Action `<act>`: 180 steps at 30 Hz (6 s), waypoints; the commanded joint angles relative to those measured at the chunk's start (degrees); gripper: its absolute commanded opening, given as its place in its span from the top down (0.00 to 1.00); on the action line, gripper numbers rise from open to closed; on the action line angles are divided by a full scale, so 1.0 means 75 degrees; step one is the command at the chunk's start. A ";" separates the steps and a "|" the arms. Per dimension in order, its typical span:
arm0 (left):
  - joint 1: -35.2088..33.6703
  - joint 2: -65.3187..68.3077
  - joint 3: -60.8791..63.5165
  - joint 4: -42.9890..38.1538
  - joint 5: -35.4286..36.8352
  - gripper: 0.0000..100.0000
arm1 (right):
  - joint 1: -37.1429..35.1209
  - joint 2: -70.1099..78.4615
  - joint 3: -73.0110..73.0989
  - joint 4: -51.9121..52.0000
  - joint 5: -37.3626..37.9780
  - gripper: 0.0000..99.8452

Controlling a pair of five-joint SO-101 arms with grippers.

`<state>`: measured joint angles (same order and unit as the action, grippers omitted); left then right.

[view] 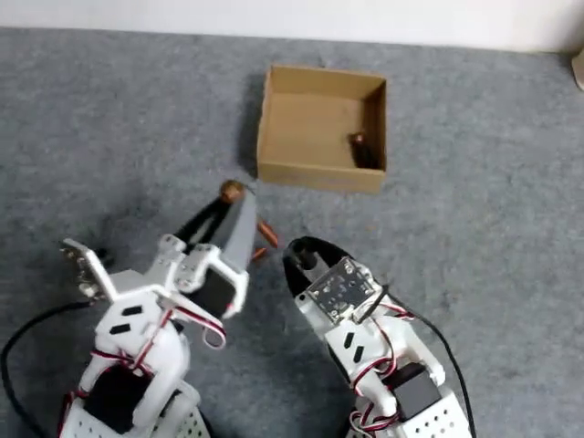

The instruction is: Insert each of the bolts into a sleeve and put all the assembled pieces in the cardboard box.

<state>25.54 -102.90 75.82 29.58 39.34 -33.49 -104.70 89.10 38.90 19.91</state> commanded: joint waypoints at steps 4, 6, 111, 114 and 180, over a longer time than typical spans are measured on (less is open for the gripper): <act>0.0768 -0.0006 0.0217 -0.0281 0.0012 0.99 | 0.0522 -0.0100 -0.0041 -0.0275 -0.0082 1.00; 0.0779 0.0029 0.0346 -0.0281 0.0012 0.99 | 0.0510 -0.0100 -0.0041 -0.0275 -0.0082 1.00; 0.0111 -0.0029 0.1553 -0.0199 -0.1231 0.70 | 0.0123 -0.0076 0.0147 -0.1284 -0.0715 1.00; -0.0463 -0.0029 0.1577 -0.0633 -0.0856 0.72 | 0.0123 -0.0076 0.0205 -0.1284 -0.0715 1.00; -0.8234 1.0051 -0.4964 -0.0023 0.1899 0.99 | 0.3030 2.1632 -2.3121 0.4988 0.0105 0.73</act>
<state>-35.74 -27.38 43.30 26.24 53.23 -11.34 58.37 -78.37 73.10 19.91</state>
